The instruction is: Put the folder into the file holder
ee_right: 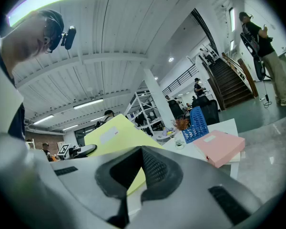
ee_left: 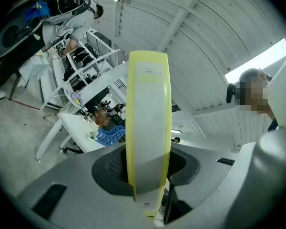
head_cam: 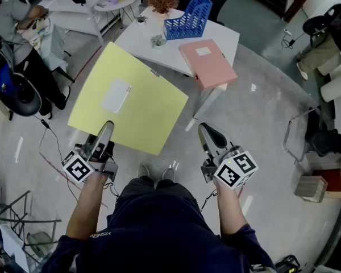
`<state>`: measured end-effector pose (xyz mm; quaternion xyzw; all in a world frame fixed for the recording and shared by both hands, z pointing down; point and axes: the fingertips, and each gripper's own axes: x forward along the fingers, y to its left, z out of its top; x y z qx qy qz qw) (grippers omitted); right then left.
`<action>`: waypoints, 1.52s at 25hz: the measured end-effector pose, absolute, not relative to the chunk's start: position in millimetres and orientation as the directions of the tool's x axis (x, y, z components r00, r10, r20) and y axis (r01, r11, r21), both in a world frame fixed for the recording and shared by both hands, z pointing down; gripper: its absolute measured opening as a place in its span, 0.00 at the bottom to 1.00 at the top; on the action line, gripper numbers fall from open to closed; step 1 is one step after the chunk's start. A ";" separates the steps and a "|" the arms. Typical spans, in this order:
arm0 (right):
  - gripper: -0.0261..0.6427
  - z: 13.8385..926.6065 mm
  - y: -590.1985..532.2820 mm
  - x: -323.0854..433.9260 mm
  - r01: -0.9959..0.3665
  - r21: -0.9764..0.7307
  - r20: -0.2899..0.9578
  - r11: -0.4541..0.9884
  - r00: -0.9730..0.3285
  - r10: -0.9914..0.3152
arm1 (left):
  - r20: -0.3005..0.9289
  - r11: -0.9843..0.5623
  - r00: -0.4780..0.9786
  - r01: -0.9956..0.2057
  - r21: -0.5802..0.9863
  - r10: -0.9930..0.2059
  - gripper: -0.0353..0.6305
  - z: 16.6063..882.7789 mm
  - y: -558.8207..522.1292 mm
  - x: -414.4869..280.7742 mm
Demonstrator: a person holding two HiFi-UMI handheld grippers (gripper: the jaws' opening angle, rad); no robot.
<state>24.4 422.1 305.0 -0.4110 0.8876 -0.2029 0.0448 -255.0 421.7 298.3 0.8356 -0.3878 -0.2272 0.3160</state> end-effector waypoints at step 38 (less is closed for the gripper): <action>0.05 334.1 388.1 81.6 -0.723 -0.443 0.113 0.530 -0.631 -0.767 | -0.121 -0.476 0.576 -0.519 0.710 -0.809 0.30 312.1 393.0 -208.9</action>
